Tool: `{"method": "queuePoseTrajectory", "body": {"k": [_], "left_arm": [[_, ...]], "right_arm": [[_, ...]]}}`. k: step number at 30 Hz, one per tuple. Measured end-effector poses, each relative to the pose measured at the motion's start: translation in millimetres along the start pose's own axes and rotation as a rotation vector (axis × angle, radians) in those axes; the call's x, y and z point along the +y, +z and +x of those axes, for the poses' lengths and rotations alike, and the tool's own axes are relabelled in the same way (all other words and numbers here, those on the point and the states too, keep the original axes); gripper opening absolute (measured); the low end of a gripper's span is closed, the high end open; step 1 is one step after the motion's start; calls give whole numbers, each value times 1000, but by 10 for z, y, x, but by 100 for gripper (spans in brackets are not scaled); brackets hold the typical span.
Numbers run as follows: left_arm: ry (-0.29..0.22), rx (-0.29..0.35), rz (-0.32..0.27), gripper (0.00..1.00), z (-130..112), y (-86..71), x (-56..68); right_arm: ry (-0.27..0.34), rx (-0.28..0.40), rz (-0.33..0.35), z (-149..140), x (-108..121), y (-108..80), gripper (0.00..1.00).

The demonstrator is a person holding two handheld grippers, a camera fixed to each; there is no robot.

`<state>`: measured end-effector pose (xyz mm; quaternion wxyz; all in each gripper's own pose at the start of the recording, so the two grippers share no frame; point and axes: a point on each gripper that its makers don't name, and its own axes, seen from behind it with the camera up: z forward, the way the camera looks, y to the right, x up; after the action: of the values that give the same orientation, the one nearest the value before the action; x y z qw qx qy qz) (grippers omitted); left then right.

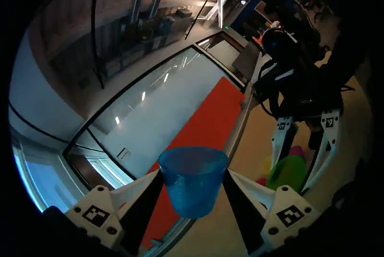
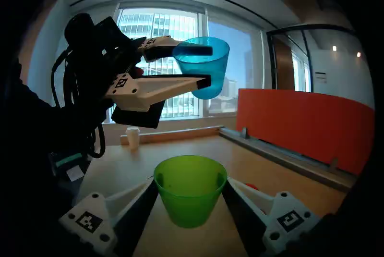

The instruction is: Pour water

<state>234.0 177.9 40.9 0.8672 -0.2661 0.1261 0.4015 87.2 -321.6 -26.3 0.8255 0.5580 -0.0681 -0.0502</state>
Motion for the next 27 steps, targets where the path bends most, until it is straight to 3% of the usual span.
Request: {"method": "queuePoseTrajectory", "body": {"k": [12,27], "left_arm": [[93,6,18,84,59,18,-45],[197,8,13,84,103,-3,21]], "right_arm": [[-4,0,1,18,-13,30,90],[-9,0,-7,39,5,54,90]]}}
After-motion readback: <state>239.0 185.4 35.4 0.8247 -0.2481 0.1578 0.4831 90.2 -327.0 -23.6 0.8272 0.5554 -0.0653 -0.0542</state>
